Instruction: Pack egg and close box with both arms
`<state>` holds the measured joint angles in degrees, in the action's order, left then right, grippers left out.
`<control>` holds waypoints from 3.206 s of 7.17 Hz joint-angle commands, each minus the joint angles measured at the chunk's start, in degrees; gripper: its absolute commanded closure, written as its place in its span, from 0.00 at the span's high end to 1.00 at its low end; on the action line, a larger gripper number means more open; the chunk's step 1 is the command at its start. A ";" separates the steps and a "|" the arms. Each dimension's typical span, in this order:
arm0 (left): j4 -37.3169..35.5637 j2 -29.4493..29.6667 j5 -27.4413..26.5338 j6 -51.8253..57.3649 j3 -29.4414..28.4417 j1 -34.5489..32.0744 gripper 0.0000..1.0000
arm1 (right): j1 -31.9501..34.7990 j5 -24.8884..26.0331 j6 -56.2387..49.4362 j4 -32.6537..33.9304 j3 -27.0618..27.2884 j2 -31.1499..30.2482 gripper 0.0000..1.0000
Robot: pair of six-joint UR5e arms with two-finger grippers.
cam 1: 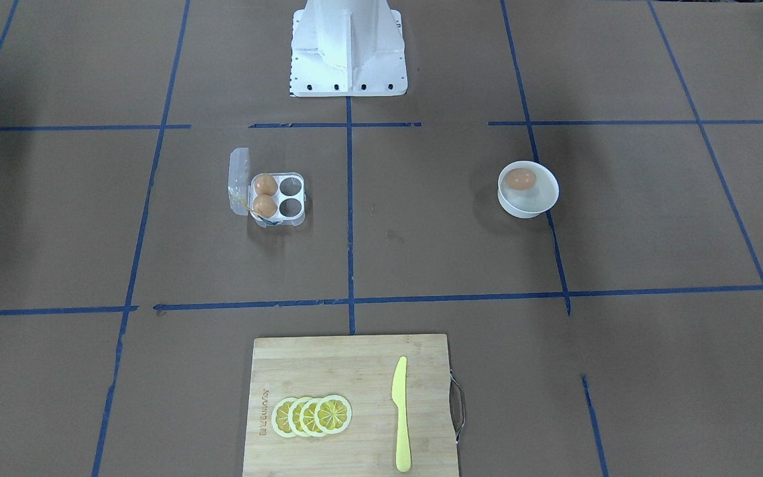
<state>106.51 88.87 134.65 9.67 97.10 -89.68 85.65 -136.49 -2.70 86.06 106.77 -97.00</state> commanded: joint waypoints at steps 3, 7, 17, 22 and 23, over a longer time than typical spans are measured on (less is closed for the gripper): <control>20.55 2.63 0.26 -7.88 -3.67 0.03 1.00 | 0.05 -0.53 0.06 -3.62 -0.69 1.46 1.00; 26.64 2.45 -0.70 -27.92 0.00 11.50 1.00 | 0.05 -2.73 0.15 -3.80 -0.78 2.51 1.00; 26.20 2.19 -28.22 -49.76 11.71 54.07 0.99 | 0.05 -2.73 0.15 -3.71 -1.22 1.99 1.00; 26.73 0.70 -28.04 -36.66 10.75 54.87 0.89 | 0.05 -2.82 0.15 -3.71 -1.22 1.72 1.00; 26.73 0.70 -27.87 -34.99 10.22 55.05 0.86 | 0.05 -2.73 0.15 -3.71 -1.22 1.72 1.00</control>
<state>133.22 89.57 106.64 -27.31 107.85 -34.93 85.69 -139.27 -2.55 82.35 105.56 -95.23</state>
